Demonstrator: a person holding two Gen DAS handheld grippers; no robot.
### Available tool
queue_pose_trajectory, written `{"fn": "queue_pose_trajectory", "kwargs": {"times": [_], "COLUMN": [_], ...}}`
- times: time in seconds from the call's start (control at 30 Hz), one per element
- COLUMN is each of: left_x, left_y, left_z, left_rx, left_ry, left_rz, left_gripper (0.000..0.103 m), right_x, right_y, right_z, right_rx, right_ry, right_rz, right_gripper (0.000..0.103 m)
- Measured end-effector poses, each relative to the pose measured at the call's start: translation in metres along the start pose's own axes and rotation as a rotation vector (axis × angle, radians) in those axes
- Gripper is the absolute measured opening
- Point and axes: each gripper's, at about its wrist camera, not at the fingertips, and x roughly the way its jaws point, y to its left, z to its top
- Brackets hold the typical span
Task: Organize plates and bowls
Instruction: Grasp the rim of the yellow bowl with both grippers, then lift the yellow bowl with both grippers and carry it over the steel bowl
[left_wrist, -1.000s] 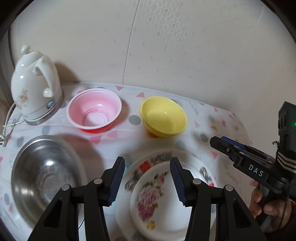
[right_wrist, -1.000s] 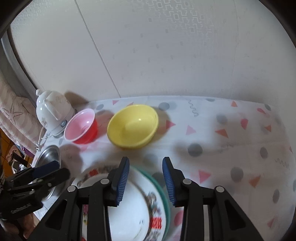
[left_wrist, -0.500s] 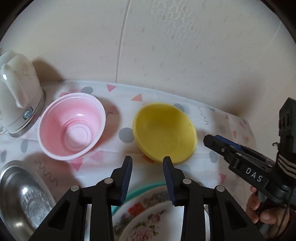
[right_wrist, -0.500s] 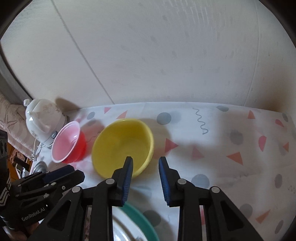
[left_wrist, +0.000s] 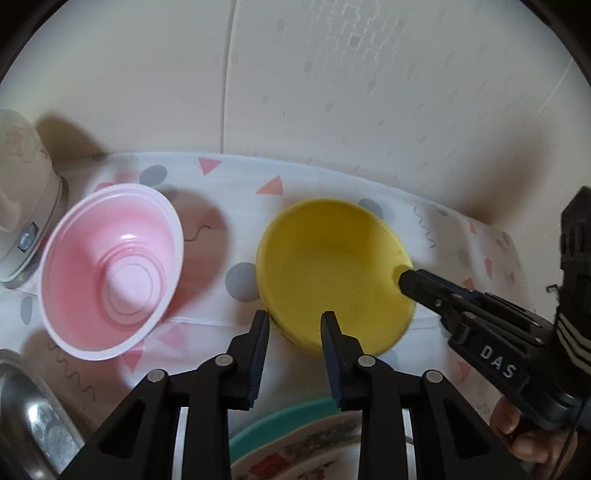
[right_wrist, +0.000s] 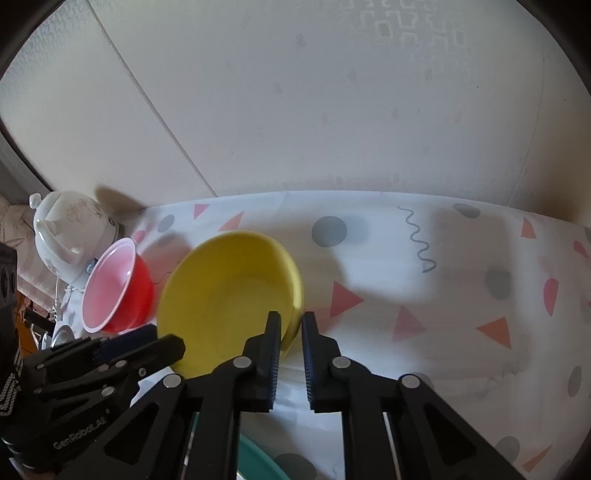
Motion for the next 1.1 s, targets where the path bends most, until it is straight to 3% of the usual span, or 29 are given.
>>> {"fn": "queue_pose_trajectory", "kwargs": {"times": [0.53, 0.7, 1.1], "left_x": [-0.014, -0.030, -0.066], "left_y": [-0.022, -0.034, -0.022], "left_z": [-0.023, -0.030, -0.050], "left_rx": [0.057, 0.093, 0.054], "left_ry": [-0.022, -0.069, -0.138], "left_rz": [-0.031, -0.016, -0.019], "left_gripper": [0.026, 0.026, 0.026], "right_x": [-0.021, -0.034, -0.056], "right_y": [-0.014, -0.013, 0.008], "right_z": [-0.014, -0.019, -0.030], "right_rx": [0.075, 0.077, 0.019], "right_ry": [0.002, -0.022, -0.047], "right_rz": [0.014, 0.013, 0.050], "right_gripper": [0.011, 0.011, 0.011]}}
